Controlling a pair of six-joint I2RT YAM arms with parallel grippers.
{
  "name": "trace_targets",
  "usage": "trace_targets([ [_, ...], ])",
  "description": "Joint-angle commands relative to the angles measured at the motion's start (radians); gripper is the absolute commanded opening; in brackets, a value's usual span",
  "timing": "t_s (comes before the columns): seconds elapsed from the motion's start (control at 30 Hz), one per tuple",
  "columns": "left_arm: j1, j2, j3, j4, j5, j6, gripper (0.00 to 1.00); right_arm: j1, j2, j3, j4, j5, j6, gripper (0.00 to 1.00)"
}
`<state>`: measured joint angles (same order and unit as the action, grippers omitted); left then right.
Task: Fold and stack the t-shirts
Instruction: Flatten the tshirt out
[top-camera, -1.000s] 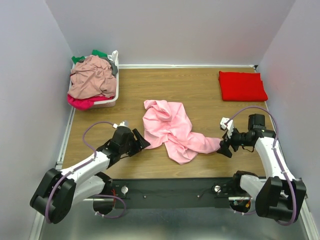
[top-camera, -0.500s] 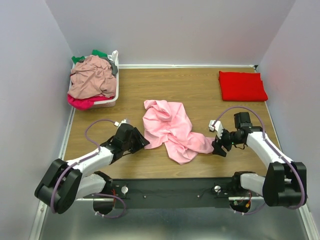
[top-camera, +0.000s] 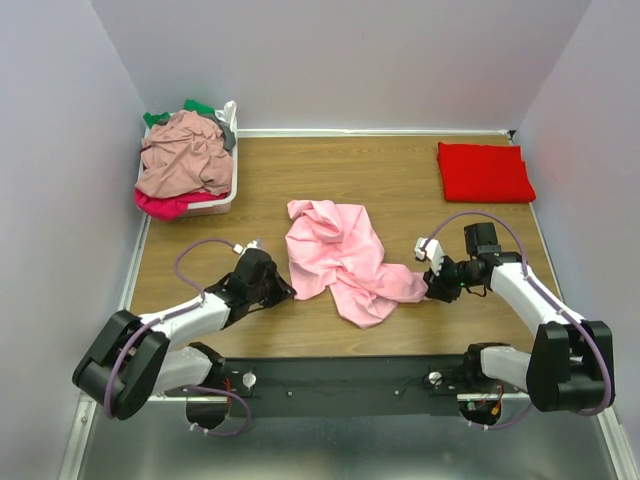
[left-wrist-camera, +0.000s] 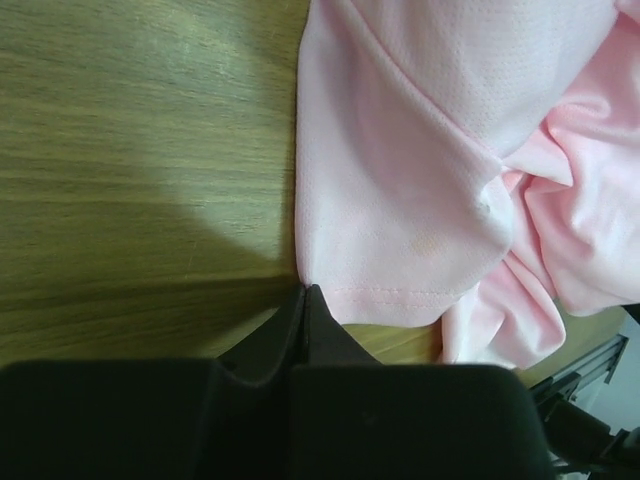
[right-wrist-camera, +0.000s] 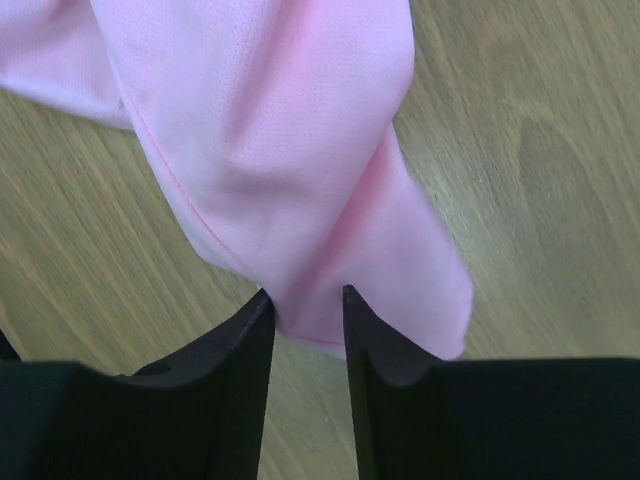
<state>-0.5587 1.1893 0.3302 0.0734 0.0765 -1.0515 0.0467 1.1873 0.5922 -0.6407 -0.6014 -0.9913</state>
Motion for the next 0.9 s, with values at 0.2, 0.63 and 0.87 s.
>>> trace_targets([
  [0.2, -0.006, -0.321, 0.020, -0.009, 0.028, 0.080, 0.00, 0.007, -0.073, 0.113, -0.086, 0.025, 0.029, 0.00],
  [0.63, -0.004, -0.686, 0.251, -0.106, 0.060, 0.281, 0.00, 0.007, -0.190, 0.576, -0.393, -0.018, 0.051, 0.00],
  [0.87, -0.004, -0.778, 0.441, -0.096, 0.069, 0.389, 0.00, 0.007, -0.176, 0.883, -0.497, -0.035, 0.046, 0.01],
])
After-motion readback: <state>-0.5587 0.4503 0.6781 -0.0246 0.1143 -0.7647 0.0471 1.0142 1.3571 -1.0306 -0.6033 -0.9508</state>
